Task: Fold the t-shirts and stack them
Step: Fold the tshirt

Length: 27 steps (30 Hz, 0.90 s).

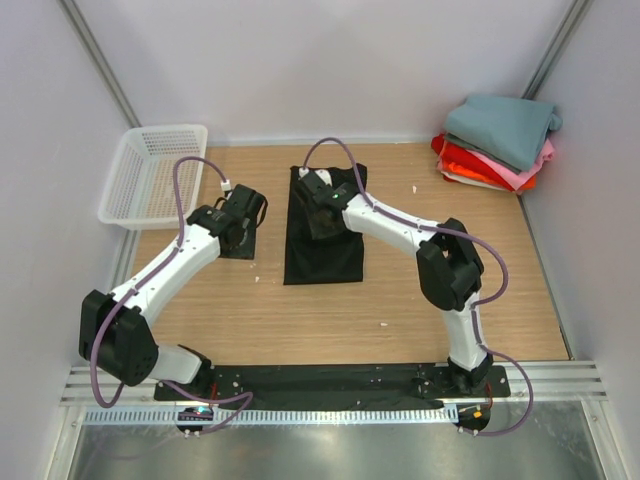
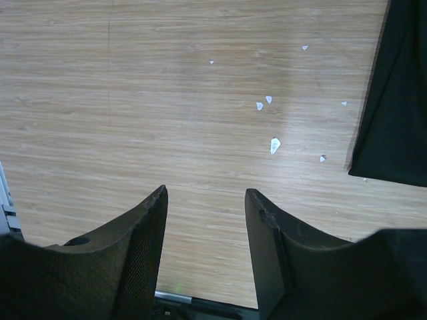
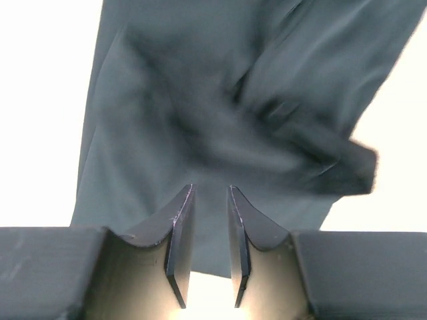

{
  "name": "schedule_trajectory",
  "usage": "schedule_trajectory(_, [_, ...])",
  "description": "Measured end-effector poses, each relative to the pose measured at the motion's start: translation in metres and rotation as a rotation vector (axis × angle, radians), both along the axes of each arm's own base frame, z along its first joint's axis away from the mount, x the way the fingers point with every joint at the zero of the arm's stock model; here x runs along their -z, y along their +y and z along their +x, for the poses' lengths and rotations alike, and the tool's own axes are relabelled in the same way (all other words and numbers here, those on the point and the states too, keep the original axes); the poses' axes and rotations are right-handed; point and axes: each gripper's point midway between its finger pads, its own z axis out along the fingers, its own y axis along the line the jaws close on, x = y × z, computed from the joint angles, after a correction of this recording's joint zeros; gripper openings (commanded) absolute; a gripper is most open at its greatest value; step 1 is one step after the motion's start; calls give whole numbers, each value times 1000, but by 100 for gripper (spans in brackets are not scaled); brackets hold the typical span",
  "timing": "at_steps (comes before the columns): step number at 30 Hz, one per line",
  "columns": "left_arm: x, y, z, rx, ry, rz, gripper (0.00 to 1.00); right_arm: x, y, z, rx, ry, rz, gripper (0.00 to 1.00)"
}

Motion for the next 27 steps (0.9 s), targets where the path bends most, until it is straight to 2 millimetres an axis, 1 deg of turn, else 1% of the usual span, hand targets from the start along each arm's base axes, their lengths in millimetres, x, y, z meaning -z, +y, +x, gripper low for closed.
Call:
schedule_trajectory(2, [0,0,0,-1,-1,1,51,12,6,-23,-31,32,-2,31])
schedule_trajectory(4, [0,0,0,-1,-1,2,51,25,10,-38,-55,63,-8,30])
schedule_trajectory(5, [0,0,0,-1,-1,2,51,33,9,-44,-59,81,-15,30])
schedule_trajectory(6, [0,1,0,-1,-1,2,51,39,7,-49,-58,97,-21,30])
schedule_trajectory(8, [0,1,0,-2,-1,3,51,45,2,-49,-45,112,-27,30])
schedule_trajectory(14, [0,1,0,-2,-2,3,51,53,-1,-37,-16,101,-34,30])
schedule_trajectory(20, [0,1,0,-2,-2,4,51,65,-4,-21,7,102,-55,29])
schedule_trajectory(24, [0,1,0,-2,-2,4,51,68,-7,-1,22,92,-68,29])
schedule_trajectory(27, [0,1,0,-3,-2,4,51,59,-5,25,38,58,-66,31])
